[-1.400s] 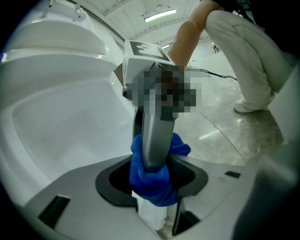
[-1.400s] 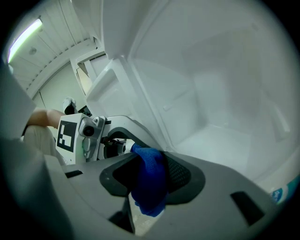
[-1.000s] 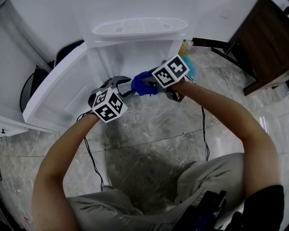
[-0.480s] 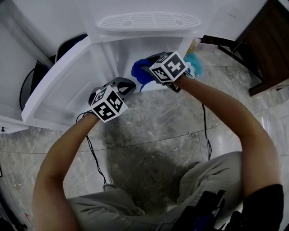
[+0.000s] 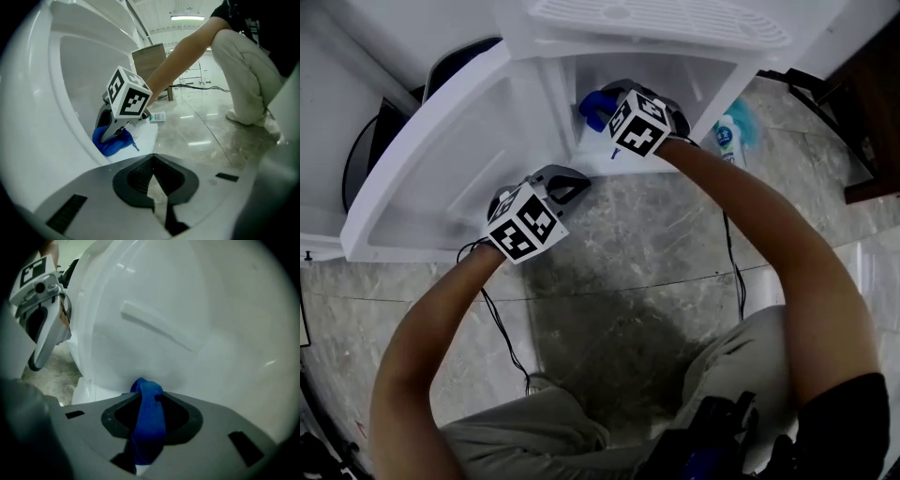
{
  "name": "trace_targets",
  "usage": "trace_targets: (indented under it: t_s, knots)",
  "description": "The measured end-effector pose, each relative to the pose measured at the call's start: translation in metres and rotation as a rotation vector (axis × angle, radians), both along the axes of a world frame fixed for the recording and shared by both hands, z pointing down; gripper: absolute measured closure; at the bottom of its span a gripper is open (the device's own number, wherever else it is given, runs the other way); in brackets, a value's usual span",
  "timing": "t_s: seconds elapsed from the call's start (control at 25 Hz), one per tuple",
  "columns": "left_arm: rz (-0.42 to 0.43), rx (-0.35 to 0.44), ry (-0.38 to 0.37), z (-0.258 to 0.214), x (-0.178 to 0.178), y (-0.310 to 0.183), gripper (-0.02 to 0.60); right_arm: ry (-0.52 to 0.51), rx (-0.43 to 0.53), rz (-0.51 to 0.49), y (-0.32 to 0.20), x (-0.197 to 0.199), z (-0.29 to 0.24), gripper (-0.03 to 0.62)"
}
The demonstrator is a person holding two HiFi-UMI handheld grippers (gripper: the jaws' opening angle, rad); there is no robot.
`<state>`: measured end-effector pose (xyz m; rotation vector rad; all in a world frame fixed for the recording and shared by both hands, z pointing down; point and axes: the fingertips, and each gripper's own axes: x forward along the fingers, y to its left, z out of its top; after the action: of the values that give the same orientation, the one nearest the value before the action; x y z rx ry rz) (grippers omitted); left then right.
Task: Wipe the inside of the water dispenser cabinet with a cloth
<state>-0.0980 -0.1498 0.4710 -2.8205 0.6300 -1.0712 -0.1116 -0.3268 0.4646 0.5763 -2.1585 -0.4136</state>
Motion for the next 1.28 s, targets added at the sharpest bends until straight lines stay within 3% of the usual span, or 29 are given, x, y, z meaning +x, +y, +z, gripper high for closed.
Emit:
trace_targets:
  t_s: [0.28, 0.4, 0.92, 1.28]
  knots:
    - [-0.122, -0.075, 0.037, 0.008, -0.041, 0.001, 0.575, 0.098, 0.151, -0.002, -0.036, -0.031, 0.019, 0.491]
    - [-0.141, -0.079, 0.045, 0.008, -0.049, 0.001, 0.575, 0.112, 0.172, 0.019, -0.052, -0.033, 0.021, 0.493]
    - [-0.09, -0.059, 0.076, 0.004, -0.016, -0.014, 0.575, 0.082, 0.164, -0.041, -0.028, -0.034, 0.021, 0.497]
    - [-0.07, -0.098, 0.041, 0.027, -0.023, 0.002, 0.575, 0.117, 0.169, -0.027, -0.042, -0.033, 0.022, 0.499]
